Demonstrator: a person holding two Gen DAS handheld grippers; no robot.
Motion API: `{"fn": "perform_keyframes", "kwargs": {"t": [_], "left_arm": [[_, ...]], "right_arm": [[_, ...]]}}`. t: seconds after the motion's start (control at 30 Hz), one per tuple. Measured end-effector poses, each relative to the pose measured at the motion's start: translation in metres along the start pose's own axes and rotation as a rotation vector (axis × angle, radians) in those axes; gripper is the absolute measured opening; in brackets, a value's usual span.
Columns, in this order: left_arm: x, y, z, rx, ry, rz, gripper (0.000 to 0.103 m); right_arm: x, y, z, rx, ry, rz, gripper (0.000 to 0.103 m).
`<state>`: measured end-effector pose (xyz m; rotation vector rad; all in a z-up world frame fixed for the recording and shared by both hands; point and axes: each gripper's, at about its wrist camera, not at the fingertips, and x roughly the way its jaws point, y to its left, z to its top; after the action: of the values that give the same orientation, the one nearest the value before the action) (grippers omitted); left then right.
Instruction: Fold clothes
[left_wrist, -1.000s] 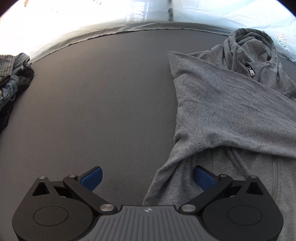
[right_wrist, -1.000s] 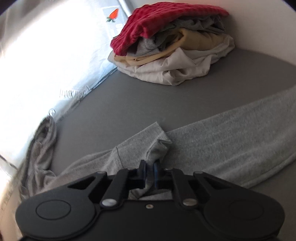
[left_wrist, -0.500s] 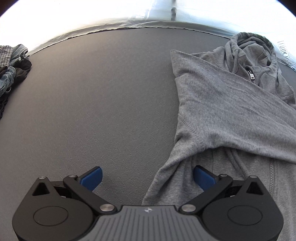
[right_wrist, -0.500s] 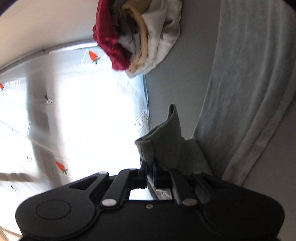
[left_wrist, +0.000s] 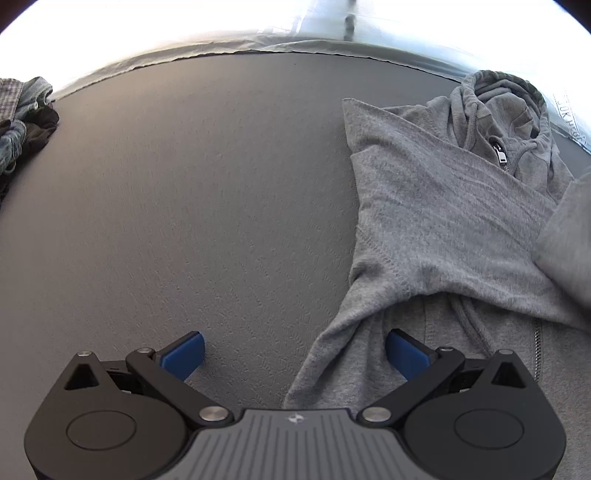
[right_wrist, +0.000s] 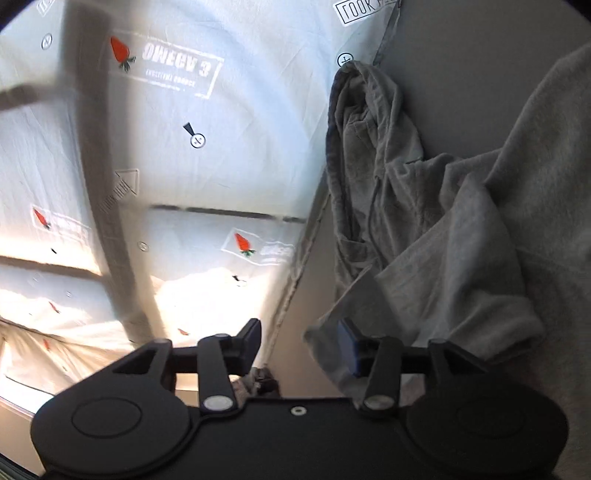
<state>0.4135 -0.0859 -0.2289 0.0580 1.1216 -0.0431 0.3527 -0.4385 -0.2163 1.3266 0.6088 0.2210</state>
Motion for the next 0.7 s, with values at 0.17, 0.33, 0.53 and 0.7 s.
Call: {"fn": "perform_keyframes", "kwargs": {"t": [0.17,0.33,0.53,0.7], "left_arm": [[0.001,0.004,0.003,-0.003,0.002,0.004,0.103],[0.000,0.004,0.004,-0.018,0.019,0.008,0.103],[-0.020,0.004,-0.001,-0.045,-0.008,-0.009,0.102],[-0.047,0.007,-0.004,-0.091,-0.080,-0.073,0.090]], "right_arm": [[-0.024,0.003,0.006,-0.196,-0.095,-0.244,0.080],[-0.037,0.004,0.001,-0.626,-0.238,-0.693,0.101],[-0.048,-0.038,-0.016,-0.898,-0.259,-1.013,0.103],[-0.065,-0.066,-0.018,-0.835,-0.324,-0.954,0.103]]}}
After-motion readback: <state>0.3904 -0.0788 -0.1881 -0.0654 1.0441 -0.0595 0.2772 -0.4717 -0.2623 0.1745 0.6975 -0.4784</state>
